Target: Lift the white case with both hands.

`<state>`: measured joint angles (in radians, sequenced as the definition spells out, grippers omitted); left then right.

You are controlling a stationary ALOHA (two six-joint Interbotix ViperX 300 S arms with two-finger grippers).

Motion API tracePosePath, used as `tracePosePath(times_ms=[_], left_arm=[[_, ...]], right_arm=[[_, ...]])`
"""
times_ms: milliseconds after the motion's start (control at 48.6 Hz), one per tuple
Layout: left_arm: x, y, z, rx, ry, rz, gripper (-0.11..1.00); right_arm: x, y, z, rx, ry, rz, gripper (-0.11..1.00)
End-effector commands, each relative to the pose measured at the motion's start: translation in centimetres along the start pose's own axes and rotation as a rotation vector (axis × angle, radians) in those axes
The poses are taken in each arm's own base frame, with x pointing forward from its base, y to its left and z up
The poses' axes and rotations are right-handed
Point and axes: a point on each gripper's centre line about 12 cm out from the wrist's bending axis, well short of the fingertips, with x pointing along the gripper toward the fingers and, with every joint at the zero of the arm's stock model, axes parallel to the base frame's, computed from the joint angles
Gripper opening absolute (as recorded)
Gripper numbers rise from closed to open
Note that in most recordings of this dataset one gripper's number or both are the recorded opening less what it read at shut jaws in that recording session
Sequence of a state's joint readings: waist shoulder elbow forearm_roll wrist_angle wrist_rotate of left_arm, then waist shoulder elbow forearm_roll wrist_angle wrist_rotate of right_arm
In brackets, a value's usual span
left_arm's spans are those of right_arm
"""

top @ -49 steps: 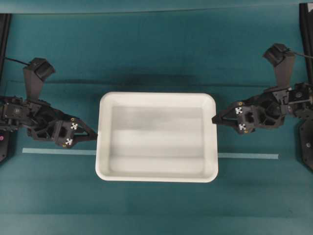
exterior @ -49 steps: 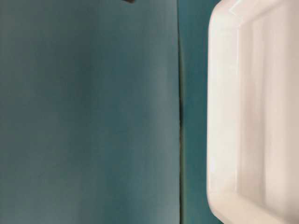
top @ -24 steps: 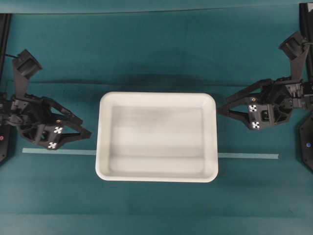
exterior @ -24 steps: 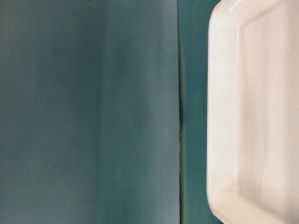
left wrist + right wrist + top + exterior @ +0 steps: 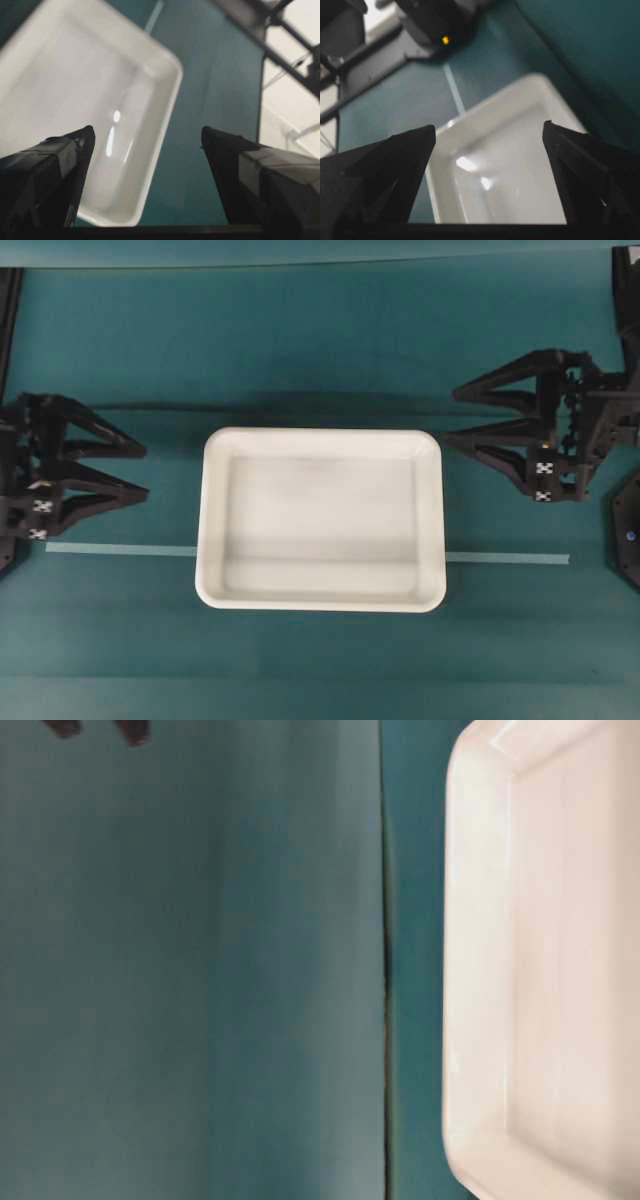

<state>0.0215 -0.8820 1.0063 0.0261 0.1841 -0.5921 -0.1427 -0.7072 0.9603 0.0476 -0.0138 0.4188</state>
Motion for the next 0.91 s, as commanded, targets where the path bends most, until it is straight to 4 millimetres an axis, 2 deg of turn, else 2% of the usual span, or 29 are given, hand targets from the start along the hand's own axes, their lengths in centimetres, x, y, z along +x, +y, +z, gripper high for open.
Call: tracePosePath(times_ms=[0,185,432,638,885], left_arm=[[-0.8,-0.8,1.3,0.038,-0.051,-0.029,0.92],[-2.6,-1.4,2.3,0.117,-0.119,-0.064,0.92],[-3.9,-1.8,2.9,0.149,-0.165,-0.086,0.92],[-4.9,-2.0,3.4,0.210,-0.205,-0.092,0.92],[-5.8,-2.2,3.7,0.310,-0.241,-0.096,0.92]], right_arm=[[-0.1,0.5,1.1,-0.020,-0.048,0.021,0.91],[-1.4,1.0,2.1,-0.072,-0.101,0.045,0.91],[-4.6,1.7,3.5,-0.150,-0.178,0.072,0.91],[-7.4,2.0,4.0,-0.189,-0.178,0.074,0.91],[-9.1,2.1,4.0,-0.195,-0.189,0.079,0.91]])
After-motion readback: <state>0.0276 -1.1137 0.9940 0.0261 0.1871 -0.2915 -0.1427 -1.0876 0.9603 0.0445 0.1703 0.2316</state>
